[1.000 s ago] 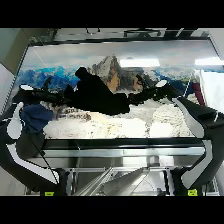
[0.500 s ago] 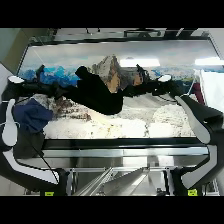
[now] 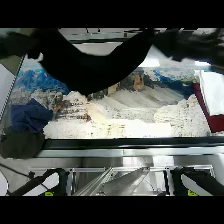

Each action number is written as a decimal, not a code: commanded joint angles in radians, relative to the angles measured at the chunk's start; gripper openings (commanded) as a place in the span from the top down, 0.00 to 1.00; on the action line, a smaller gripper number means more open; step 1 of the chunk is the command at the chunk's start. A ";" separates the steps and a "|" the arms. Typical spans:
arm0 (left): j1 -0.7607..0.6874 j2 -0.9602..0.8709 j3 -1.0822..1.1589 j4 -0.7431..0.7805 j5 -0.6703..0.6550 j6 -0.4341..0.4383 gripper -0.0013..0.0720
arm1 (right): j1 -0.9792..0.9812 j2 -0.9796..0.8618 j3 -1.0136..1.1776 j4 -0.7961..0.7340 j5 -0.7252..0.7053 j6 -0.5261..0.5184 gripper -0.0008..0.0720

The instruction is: Fold the shirts.

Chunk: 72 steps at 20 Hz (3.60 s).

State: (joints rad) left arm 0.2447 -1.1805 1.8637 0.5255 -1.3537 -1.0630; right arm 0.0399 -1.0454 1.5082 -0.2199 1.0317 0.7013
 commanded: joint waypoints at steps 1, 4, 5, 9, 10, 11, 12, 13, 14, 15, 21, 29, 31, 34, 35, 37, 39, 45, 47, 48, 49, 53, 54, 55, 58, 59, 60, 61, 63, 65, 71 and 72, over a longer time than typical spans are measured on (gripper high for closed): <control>-0.008 0.130 0.120 -0.003 0.048 -0.021 0.96 | -0.022 0.246 0.006 -0.084 -0.213 -0.089 0.96; -0.008 0.156 0.120 -0.001 0.047 -0.022 0.96 | -0.022 0.291 0.005 -0.204 -0.242 -0.078 0.96; -0.008 0.142 0.120 0.000 0.043 -0.023 0.96 | -0.022 0.275 0.005 -0.237 -0.239 -0.053 0.96; -0.044 -0.020 0.102 -0.001 -0.053 -0.046 0.96 | -0.022 0.096 0.003 -0.381 -0.173 0.125 0.96; -0.071 -0.069 0.060 0.007 -0.060 -0.045 0.96 | -0.022 0.035 -0.002 -0.415 -0.148 0.167 0.96; -0.099 -0.123 0.009 0.026 -0.054 -0.044 0.96 | -0.022 -0.035 -0.018 -0.440 -0.129 0.210 0.96; -0.126 -0.176 -0.042 0.061 -0.045 -0.044 0.96 | -0.022 -0.101 -0.040 -0.466 -0.120 0.255 0.96; -0.155 -0.237 -0.098 0.111 -0.026 -0.036 0.96 | -0.022 -0.175 -0.068 -0.493 -0.115 0.306 0.96; -0.178 -0.298 -0.144 0.167 -0.009 -0.034 0.96 | -0.022 -0.253 -0.099 -0.511 -0.115 0.344 0.96; -0.197 -0.369 -0.184 0.225 0.004 -0.034 0.96 | -0.022 -0.321 -0.125 -0.515 -0.114 0.378 0.96; -0.159 -0.669 -0.166 0.460 -0.059 -0.078 0.01 | -0.061 -0.658 -0.153 -0.510 -0.106 0.414 0.48; -0.014 -0.628 -0.241 0.580 -0.182 -0.113 0.02 | -0.339 -0.567 -0.159 -0.596 0.219 0.367 0.48; -0.016 -0.633 -0.315 0.579 -0.153 -0.085 0.02 | -0.383 -0.568 -0.174 -0.596 0.258 0.343 0.48; -0.039 -0.676 -0.364 0.570 -0.100 -0.058 0.04 | -0.415 -0.568 -0.179 -0.597 0.288 0.338 0.48; -0.048 -0.695 -0.365 0.571 -0.093 -0.050 0.04 | -0.417 -0.568 -0.179 -0.600 0.286 0.338 0.48; -0.064 -0.742 -0.347 0.539 -0.094 -0.021 0.04 | -0.416 -0.573 -0.179 -0.609 0.286 0.338 0.48; -0.068 -0.784 -0.306 0.458 -0.097 0.002 0.04 | -0.416 -0.589 -0.179 -0.610 0.287 0.338 0.48; -0.061 -0.822 -0.177 0.371 -0.202 0.029 0.97 | -0.403 -0.718 -0.178 -0.606 0.320 0.323 0.48; -0.061 -0.822 -0.167 0.364 -0.235 0.034 0.96 | -0.389 -0.770 -0.178 -0.607 0.320 0.315 0.48; -0.061 -0.822 -0.167 0.364 -0.244 0.034 0.96 | -0.376 -0.795 -0.178 -0.607 0.322 0.315 0.48; -0.061 -0.821 -0.168 0.364 -0.250 0.034 0.96 | -0.362 -0.814 -0.178 -0.607 0.332 0.315 0.48; -0.061 -0.821 -0.168 0.364 -0.270 0.014 0.96 | -0.288 -0.862 -0.178 -0.607 0.361 0.282 0.48; -0.060 -0.821 -0.167 0.364 -0.278 0.004 0.96 | -0.271 -0.862 -0.178 -0.607 0.361 0.266 0.49; -0.061 -0.821 -0.167 0.362 -0.293 -0.004 0.96 | -0.258 -0.862 -0.173 -0.606 0.366 0.266 0.49; -0.061 -0.795 -0.168 0.357 -0.320 -0.036 0.96 | -0.239 -0.859 -0.136 -0.562 0.444 0.257 0.96; -0.060 -0.771 -0.168 0.329 -0.323 -0.039 0.96 | -0.240 -0.850 -0.120 -0.509 0.480 0.253 0.96; -0.055 -0.739 -0.168 0.280 -0.324 -0.037 0.96 | -0.240 -0.830 -0.107 -0.455 0.504 0.250 0.96; -0.047 -0.701 -0.168 0.216 -0.324 -0.037 0.96 | -0.240 -0.796 -0.095 -0.402 0.526 0.247 0.96; -0.026 -0.589 -0.168 0.018 -0.341 -0.001 0.96 | -0.248 -0.678 -0.060 -0.309 0.554 0.237 0.96; 0.006 -0.457 -0.168 -0.215 -0.368 0.041 0.96 | -0.278 -0.517 -0.005 -0.233 0.554 0.236 0.96; 0.190 -0.042 -0.167 -1.030 -0.361 0.256 0.96 | -0.526 0.000 0.202 0.031 0.353 0.192 0.96; 0.245 0.021 -0.167 -1.131 -0.341 0.281 0.96 | -0.583 0.079 0.226 0.031 0.301 0.192 0.96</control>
State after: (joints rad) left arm 0.3859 -1.3350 1.6955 -0.1890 -1.7252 -0.8925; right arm -0.4191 -1.1862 1.6524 -0.2852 1.4693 0.9108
